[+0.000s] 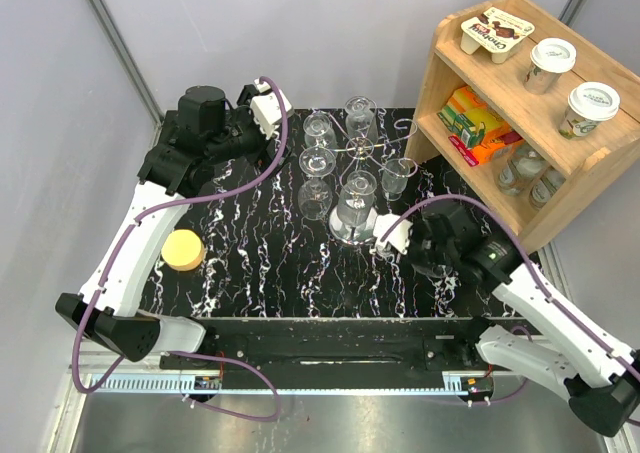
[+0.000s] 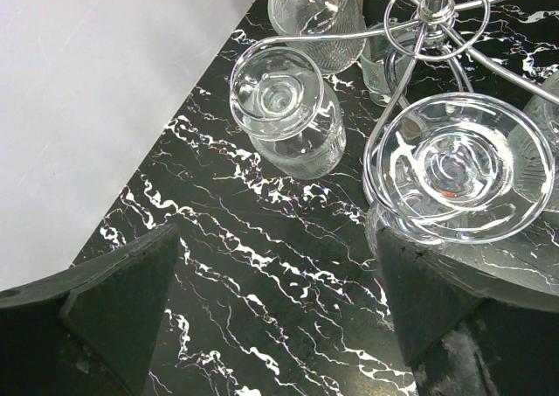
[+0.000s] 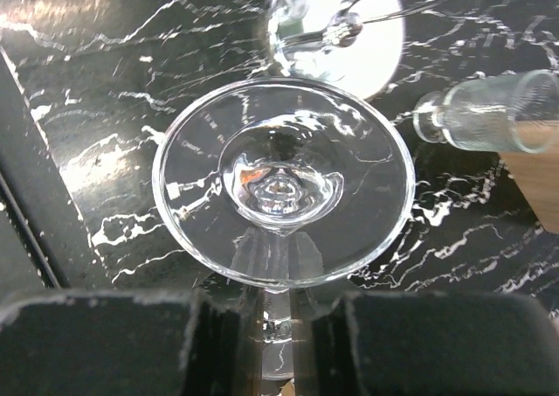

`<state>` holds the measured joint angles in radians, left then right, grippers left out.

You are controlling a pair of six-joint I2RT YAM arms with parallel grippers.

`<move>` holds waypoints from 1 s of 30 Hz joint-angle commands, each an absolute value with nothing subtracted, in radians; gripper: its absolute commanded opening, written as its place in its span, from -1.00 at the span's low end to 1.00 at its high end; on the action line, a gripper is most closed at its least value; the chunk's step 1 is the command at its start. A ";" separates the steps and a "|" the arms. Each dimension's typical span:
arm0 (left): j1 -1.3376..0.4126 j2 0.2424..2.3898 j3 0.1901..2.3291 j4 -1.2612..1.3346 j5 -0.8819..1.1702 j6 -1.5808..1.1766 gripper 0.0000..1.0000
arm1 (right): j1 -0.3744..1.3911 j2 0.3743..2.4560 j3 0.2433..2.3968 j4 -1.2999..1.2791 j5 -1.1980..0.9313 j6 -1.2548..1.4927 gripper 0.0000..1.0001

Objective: Place the wine glass upside down on the wine glass rack
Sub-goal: Pick up the wine glass at the center of the board, then place the wine glass at the wine rack.

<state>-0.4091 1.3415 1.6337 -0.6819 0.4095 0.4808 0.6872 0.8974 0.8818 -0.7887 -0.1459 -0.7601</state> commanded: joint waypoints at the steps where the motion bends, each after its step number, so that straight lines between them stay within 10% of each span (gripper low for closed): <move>1: -0.403 1.298 1.663 -0.635 0.394 0.480 0.98 | 0.652 0.835 0.995 -0.712 -0.115 -0.663 -1.00; 30: -0.403 1.256 1.646 -0.623 0.448 0.463 0.98 | 0.603 0.842 1.293 -0.532 0.196 -0.472 -1.00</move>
